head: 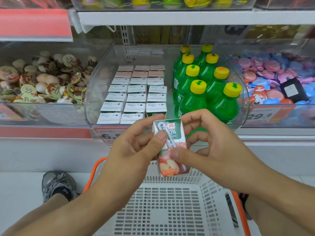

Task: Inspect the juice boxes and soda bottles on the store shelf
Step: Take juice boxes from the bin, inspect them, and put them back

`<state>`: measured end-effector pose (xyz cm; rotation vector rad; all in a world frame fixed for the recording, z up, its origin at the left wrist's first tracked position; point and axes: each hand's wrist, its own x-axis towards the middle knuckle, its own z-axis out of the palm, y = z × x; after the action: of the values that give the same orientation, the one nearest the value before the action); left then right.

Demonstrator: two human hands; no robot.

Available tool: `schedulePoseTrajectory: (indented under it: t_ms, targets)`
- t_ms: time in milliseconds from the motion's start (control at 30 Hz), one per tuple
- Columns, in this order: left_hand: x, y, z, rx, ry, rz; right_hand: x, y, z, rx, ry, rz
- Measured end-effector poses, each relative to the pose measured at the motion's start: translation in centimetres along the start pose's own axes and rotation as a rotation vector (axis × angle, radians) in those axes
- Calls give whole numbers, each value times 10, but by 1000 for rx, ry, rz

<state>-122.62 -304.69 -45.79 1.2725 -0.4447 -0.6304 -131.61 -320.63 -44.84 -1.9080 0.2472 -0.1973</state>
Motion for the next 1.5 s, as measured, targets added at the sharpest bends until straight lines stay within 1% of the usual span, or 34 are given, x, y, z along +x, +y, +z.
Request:
schedulePoseTrajectory:
  t_ms: [233, 367, 467, 633, 800, 933, 1133, 1200, 1333, 1400, 1500]
  targets:
    - [3, -3, -3, 42, 34, 0, 4, 0, 1, 3, 9, 36]
    - [2, -1, -3, 77, 45, 46, 3, -3, 2, 24, 23, 77]
    - [2, 2, -4, 91, 62, 90, 3, -3, 4, 95, -8, 150]
    - [3, 5, -6, 64, 78, 90, 5, -6, 5, 307, -67, 241]
    - [5, 6, -9, 53, 95, 87, 5, -11, 5, 264, -88, 234]
    - [7, 10, -11, 51, 121, 82, 6, -12, 8, 202, -107, 169]
    - [9, 17, -15, 76, 101, 101, 7, -13, 5, 282, -110, 83]
    - [9, 20, -16, 135, 97, 164, 8, -12, 3, 361, -101, 60]
    - [7, 23, -23, 323, 103, 385, 9, -14, 0, 613, -49, 8]
    - [4, 23, -29, 491, 84, 491, 11, -17, -1, 665, -10, 13]
    - [1, 23, -29, 842, -45, 627, 12, -21, -1, 625, 30, 47]
